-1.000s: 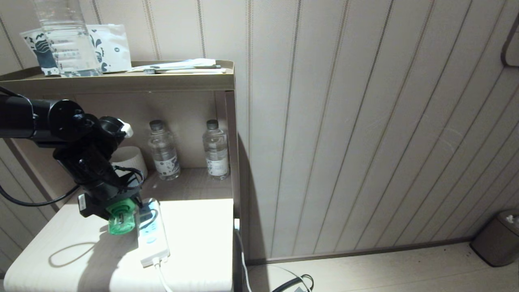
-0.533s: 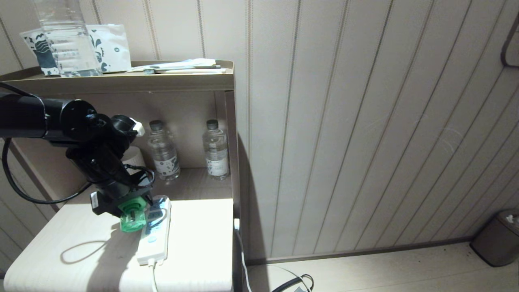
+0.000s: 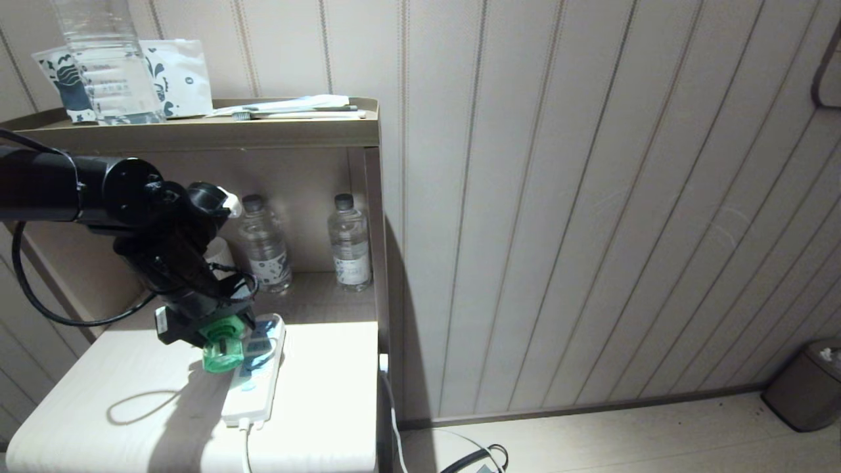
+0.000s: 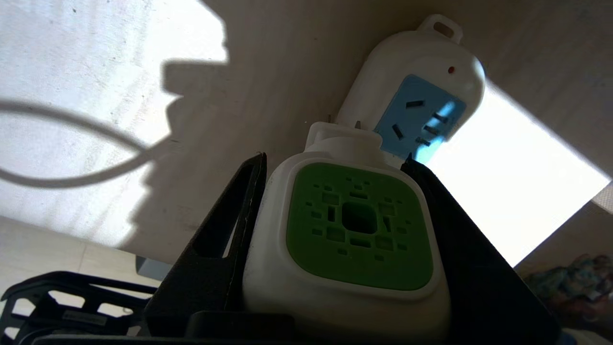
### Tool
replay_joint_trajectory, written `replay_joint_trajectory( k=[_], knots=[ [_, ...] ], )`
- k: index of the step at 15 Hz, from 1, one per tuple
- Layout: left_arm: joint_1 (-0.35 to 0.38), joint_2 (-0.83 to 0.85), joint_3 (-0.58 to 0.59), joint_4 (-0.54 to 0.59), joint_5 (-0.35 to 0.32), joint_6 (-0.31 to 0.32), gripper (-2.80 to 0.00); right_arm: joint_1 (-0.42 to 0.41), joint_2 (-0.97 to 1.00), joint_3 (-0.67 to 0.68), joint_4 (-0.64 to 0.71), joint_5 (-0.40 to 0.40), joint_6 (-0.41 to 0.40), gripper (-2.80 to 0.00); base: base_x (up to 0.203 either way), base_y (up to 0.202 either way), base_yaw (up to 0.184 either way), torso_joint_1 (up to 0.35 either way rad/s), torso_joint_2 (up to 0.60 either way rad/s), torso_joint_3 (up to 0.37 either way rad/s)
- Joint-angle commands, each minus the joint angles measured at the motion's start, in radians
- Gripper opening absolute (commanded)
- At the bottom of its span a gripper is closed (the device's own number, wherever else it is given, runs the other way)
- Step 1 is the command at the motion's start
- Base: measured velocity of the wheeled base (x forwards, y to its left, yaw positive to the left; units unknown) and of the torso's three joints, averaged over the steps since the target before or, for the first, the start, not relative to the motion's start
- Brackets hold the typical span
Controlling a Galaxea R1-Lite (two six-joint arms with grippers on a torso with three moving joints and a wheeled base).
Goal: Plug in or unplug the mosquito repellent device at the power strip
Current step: Insert the plug into the socket
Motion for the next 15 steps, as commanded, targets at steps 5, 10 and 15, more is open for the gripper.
replay_joint_trajectory(
  k=[5, 10, 15],
  knots=[
    [0.002, -0.016, -0.001, 0.013, 0.005, -0.007, -2.80, 0.000, 0.001, 0.000, 0.002, 0.000, 0.000, -2.80, 0.000, 0.000, 0.000, 0.000, 0.00, 0.000],
    [0.015, -0.184, 0.047, 0.030, 0.007, 0.024, -2.80, 0.000, 0.001, 0.000, 0.002, -0.001, 0.000, -2.80, 0.000, 0.000, 0.000, 0.000, 0.00, 0.000],
    [0.006, -0.288, 0.115, 0.085, -0.002, 0.039, -2.80, 0.000, 0.001, 0.000, 0.000, -0.001, 0.000, -2.80, 0.000, 0.000, 0.000, 0.000, 0.00, 0.000]
  ],
)
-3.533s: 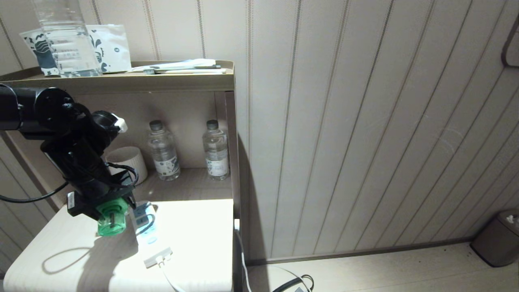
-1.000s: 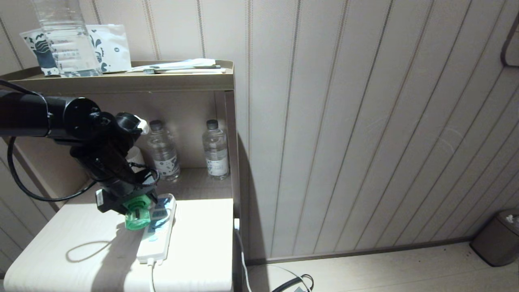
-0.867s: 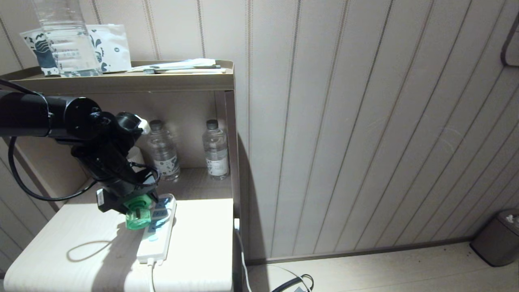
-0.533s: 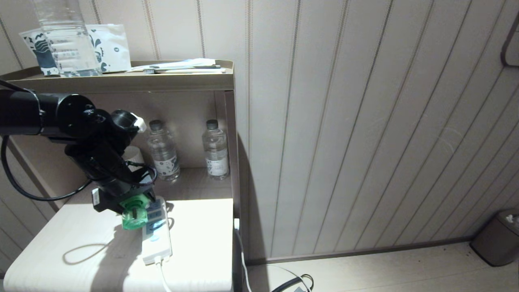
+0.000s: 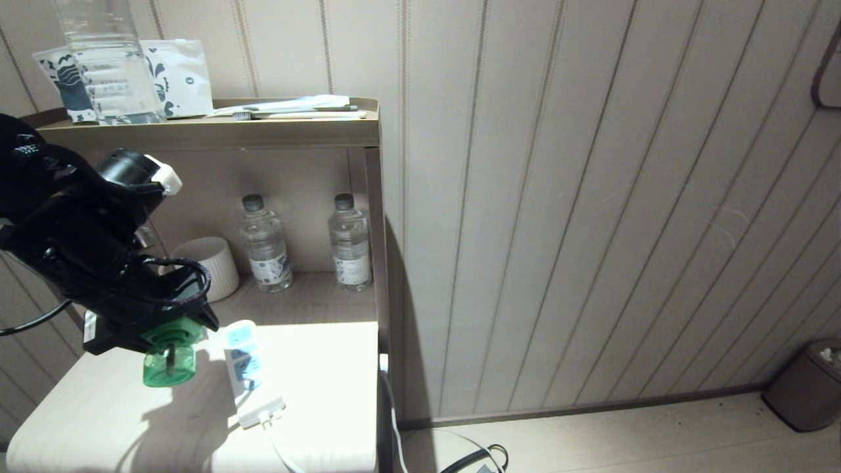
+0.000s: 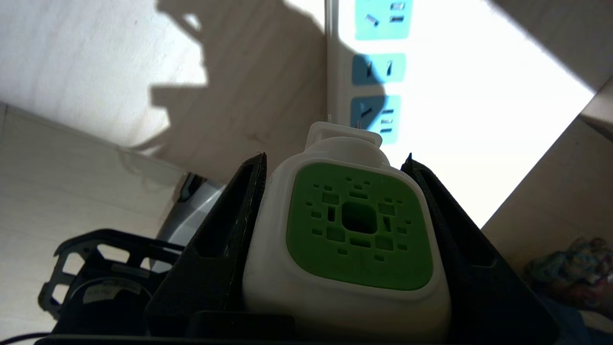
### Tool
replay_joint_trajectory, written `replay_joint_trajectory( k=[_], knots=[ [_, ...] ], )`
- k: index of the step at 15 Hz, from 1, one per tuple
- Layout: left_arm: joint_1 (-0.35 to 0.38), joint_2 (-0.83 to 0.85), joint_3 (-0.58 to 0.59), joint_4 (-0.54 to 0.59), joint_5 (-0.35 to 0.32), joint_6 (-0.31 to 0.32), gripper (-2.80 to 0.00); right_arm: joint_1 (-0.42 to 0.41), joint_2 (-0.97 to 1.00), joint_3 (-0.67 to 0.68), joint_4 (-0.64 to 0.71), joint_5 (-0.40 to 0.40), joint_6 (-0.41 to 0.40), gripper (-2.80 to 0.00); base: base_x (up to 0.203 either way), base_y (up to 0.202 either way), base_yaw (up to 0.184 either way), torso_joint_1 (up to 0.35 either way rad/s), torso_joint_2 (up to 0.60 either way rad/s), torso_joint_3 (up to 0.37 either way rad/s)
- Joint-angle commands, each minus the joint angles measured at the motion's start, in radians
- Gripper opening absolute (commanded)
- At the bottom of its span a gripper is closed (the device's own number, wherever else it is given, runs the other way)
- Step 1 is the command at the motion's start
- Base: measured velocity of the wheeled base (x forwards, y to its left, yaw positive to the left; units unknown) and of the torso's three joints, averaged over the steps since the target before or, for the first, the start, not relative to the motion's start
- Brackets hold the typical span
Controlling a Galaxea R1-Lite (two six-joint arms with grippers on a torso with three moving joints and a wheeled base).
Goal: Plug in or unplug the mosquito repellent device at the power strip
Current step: Insert the plug into the socket
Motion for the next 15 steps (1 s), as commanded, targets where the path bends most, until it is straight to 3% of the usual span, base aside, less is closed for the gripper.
replay_joint_trajectory(
  k=[1, 4, 8, 10, 12, 15],
  knots=[
    [-0.012, -0.035, 0.015, 0.015, -0.001, -0.010, -2.80, 0.001, 0.001, 0.000, 0.000, -0.001, 0.000, -2.80, 0.000, 0.000, 0.000, 0.000, 0.00, 0.000],
    [-0.036, -0.042, -0.059, 0.100, -0.038, -0.061, -2.80, 0.001, 0.001, 0.000, 0.002, 0.000, 0.000, -2.80, 0.000, 0.000, 0.000, 0.000, 0.00, 0.000],
    [-0.058, -0.001, -0.309, 0.366, -0.195, -0.102, -2.80, 0.001, 0.001, 0.000, 0.000, 0.000, 0.000, -2.80, 0.000, 0.000, 0.000, 0.000, 0.00, 0.000],
    [-0.061, 0.109, -0.426, 0.474, -0.226, -0.143, -2.80, 0.001, 0.001, 0.000, 0.000, -0.001, 0.000, -2.80, 0.000, 0.000, 0.000, 0.000, 0.00, 0.000],
    [-0.062, 0.188, -0.453, 0.501, -0.220, -0.163, -2.80, 0.001, 0.001, 0.000, 0.001, 0.000, 0.000, -2.80, 0.000, 0.000, 0.000, 0.000, 0.00, 0.000],
    [-0.061, 0.269, -0.455, 0.387, -0.174, -0.168, -2.80, 0.001, 0.001, 0.000, 0.002, -0.001, 0.000, -2.80, 0.000, 0.000, 0.000, 0.000, 0.00, 0.000]
  ],
)
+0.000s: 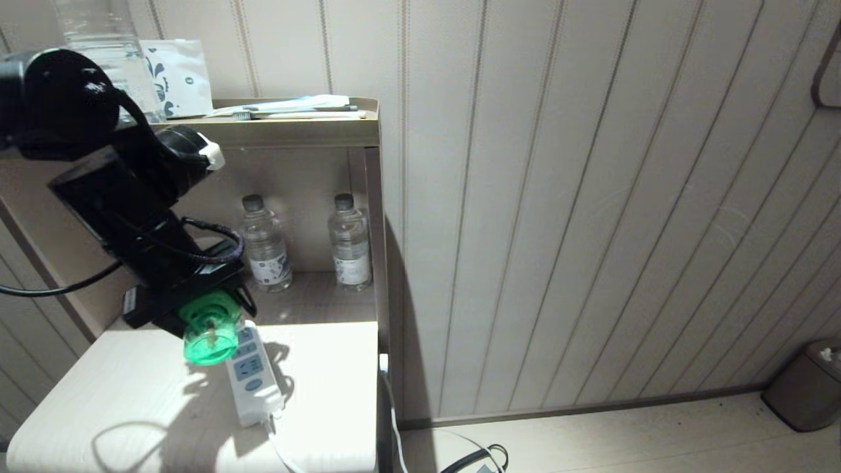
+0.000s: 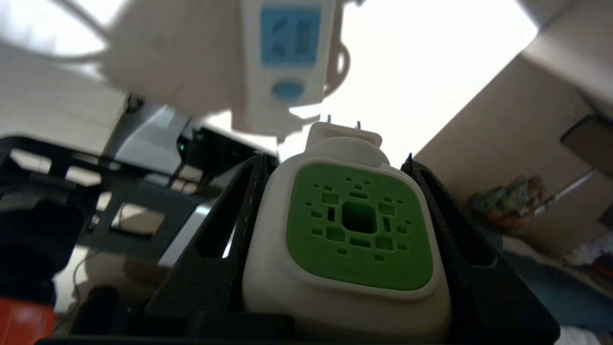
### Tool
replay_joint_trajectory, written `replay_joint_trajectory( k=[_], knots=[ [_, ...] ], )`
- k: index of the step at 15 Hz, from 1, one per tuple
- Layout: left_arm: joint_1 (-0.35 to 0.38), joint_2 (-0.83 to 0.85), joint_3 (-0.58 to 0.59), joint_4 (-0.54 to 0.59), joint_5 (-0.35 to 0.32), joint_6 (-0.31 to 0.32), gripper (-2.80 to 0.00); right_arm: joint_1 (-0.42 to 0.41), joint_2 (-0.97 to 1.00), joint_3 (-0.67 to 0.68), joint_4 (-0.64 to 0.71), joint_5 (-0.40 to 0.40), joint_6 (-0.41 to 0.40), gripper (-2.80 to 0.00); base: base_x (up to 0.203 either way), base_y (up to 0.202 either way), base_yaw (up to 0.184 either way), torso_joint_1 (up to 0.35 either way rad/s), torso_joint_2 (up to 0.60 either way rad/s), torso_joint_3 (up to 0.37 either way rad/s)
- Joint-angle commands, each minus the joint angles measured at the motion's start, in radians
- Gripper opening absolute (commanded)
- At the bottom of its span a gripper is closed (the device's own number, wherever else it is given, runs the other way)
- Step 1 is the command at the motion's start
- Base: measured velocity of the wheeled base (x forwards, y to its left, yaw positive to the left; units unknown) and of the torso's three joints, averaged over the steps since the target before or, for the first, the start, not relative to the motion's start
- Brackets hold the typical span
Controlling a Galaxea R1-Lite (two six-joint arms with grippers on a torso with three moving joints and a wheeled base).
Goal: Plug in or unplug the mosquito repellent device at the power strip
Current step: Insert the plug into the socket
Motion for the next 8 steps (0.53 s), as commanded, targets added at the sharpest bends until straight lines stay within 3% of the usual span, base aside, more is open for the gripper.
replay_joint_trajectory(
  k=[1, 8],
  knots=[
    [0.000, 0.069, -0.003, -0.029, 0.015, -0.015, -2.80, 0.000, 0.001, 0.000, 0.001, 0.000, 0.000, -2.80, 0.000, 0.000, 0.000, 0.000, 0.00, 0.000],
    [-0.016, 0.022, 0.096, -0.074, 0.023, -0.023, -2.80, 0.000, 0.001, 0.000, 0.001, 0.001, 0.000, -2.80, 0.000, 0.000, 0.000, 0.000, 0.00, 0.000]
  ],
)
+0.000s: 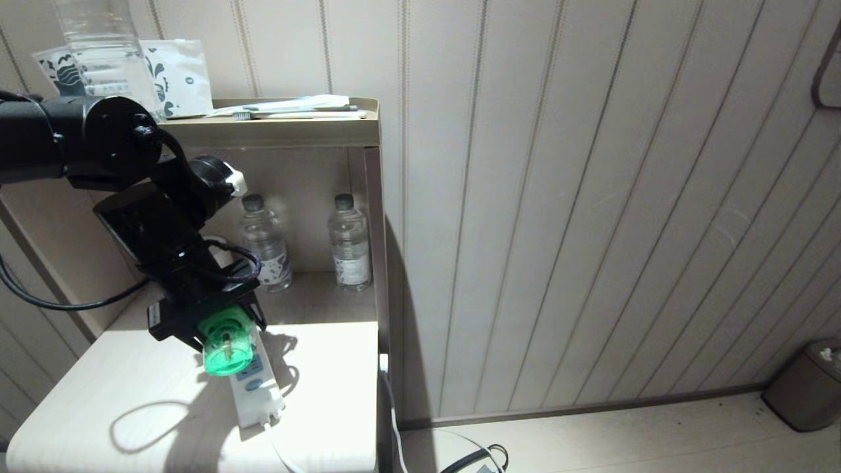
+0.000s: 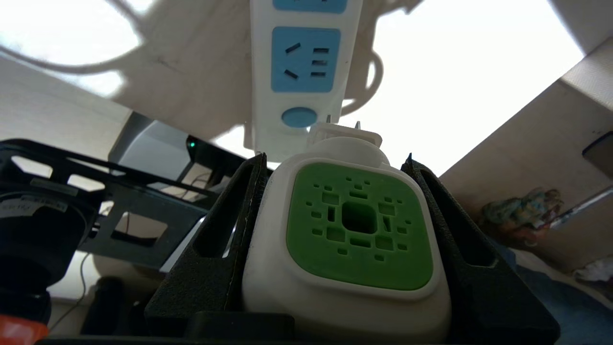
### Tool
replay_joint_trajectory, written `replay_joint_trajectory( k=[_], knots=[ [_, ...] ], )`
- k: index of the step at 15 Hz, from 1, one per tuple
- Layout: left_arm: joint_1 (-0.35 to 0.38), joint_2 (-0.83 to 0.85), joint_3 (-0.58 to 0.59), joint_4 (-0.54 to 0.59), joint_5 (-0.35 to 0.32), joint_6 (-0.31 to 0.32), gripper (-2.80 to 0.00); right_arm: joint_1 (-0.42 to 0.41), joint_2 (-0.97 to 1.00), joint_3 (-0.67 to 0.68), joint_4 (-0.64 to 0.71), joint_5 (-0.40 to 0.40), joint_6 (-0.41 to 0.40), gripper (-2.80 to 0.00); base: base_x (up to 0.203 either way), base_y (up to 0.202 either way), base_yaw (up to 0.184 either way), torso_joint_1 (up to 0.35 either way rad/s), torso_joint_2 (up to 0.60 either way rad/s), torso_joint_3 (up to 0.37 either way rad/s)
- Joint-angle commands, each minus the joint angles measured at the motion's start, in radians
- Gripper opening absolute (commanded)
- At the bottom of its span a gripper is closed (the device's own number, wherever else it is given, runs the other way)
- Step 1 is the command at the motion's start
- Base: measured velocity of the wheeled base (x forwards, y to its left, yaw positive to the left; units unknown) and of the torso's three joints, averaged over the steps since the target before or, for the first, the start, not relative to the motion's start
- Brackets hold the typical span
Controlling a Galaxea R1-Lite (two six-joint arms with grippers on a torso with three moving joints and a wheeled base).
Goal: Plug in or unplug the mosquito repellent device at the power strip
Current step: Insert the plug into the socket
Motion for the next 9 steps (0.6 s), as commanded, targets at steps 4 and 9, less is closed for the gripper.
replay_joint_trajectory(
  k=[4, 9],
  knots=[
    [0.002, 0.037, -0.099, 0.066, 0.065, -0.065, -2.80, 0.001, 0.001, 0.000, 0.001, 0.000, 0.000, -2.80, 0.000, 0.000, 0.000, 0.000, 0.00, 0.000],
    [0.004, 0.043, -0.107, 0.124, 0.202, -0.095, -2.80, 0.001, 0.001, 0.000, 0.001, 0.000, 0.000, -2.80, 0.000, 0.000, 0.000, 0.000, 0.00, 0.000]
  ],
)
